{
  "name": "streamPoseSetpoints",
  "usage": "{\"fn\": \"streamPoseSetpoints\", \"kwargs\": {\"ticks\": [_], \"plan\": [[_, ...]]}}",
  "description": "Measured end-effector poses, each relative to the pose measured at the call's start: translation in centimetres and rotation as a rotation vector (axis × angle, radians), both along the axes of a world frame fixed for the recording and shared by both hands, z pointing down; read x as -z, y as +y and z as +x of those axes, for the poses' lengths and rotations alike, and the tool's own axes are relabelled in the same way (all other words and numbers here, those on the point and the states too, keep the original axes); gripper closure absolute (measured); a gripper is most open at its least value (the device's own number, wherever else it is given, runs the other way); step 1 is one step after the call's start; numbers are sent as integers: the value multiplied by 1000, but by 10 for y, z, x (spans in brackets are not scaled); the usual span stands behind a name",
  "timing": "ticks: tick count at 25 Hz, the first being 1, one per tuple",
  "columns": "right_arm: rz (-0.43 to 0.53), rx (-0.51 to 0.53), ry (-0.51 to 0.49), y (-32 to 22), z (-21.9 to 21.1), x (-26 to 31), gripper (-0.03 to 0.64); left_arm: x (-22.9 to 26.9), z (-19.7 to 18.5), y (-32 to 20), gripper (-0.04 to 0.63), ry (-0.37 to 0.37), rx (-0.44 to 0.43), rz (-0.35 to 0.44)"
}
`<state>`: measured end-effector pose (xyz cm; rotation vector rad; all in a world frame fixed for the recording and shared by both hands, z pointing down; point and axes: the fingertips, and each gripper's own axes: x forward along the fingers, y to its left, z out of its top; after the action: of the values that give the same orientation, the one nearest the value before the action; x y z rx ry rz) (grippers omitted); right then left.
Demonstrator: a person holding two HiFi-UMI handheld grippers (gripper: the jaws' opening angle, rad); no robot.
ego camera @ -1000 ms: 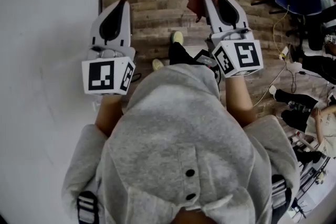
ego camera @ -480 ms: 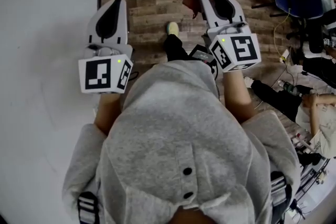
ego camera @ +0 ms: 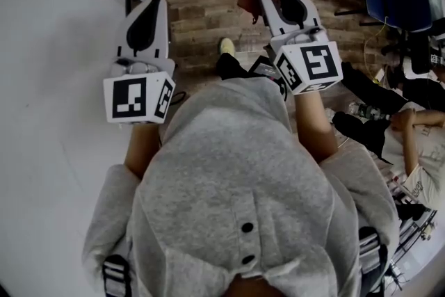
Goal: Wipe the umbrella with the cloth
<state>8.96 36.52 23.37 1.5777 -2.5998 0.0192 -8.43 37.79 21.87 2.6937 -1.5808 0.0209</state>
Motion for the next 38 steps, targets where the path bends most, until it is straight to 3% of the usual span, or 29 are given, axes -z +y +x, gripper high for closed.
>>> {"fn": "streamPoseSetpoints", "kwargs": {"ticks": [6, 16, 24, 38], "plan": [[8, 20, 3, -68, 16, -7, 523, -12, 15, -65, 581, -10, 16, -1], [-28, 50, -4, -228, 62, 15, 523, 15, 62, -225, 581, -32, 45, -53], [-64, 53, -20, -278, 81, -2, 523, 2, 81, -272, 581, -41, 52, -100], [-61, 110, -25, -323, 59, -3, 523, 7, 74, -313, 581, -87, 72, -68]]}}
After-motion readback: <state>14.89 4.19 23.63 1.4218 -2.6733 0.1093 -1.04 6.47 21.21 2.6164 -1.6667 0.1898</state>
